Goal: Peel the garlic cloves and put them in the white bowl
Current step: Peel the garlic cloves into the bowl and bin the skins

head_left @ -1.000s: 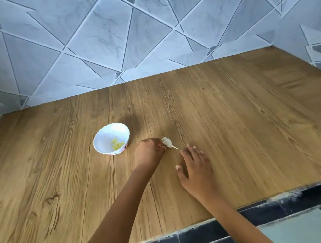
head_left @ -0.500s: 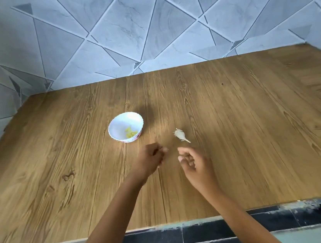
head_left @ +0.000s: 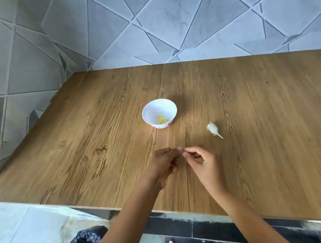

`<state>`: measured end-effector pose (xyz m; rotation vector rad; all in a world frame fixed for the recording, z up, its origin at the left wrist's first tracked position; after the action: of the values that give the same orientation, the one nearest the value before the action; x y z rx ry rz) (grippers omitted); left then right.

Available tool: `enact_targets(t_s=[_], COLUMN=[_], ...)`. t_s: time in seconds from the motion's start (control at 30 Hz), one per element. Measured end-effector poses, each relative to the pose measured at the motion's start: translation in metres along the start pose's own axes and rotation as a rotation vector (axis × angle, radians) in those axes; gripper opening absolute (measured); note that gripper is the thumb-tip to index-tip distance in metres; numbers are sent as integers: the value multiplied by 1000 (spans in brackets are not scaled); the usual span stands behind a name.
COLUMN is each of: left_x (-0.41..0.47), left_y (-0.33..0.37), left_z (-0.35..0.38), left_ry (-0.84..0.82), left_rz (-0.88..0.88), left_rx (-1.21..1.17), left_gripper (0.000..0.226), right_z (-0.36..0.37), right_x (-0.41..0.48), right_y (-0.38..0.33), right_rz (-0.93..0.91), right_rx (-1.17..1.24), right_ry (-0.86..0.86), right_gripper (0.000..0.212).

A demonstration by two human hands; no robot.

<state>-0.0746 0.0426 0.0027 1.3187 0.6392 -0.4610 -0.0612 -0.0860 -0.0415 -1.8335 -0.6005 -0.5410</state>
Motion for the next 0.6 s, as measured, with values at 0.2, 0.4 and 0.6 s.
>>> enact_targets(t_s=[0.2, 0.4, 0.6], left_x=[2, 0, 1], left_y=[6, 16, 17], left_z=[-15, -25, -24], left_ry=[158, 85, 62], left_rz=[238, 531, 650], left_rx=[363, 732, 811], left_gripper=[18, 5, 8], right_z=[-6, -10, -11], right_x=[6, 13, 15], right_y=[0, -4, -5], right_rz=[-69, 150, 185], right_rx=[-79, 115, 84], right_ry=[-133, -182, -257], right_gripper=[6, 13, 8])
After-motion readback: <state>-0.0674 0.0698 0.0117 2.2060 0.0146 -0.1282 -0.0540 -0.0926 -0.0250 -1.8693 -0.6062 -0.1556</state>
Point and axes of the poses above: each hand's wrist, its own x-axis towards the middle knuckle, its own z-axis out of the palm, y = z × x, the point moved 1 cm from there along x, towards the middle knuckle, and after that the axes turned 14 degrees about -z, right-handed, at the moved point
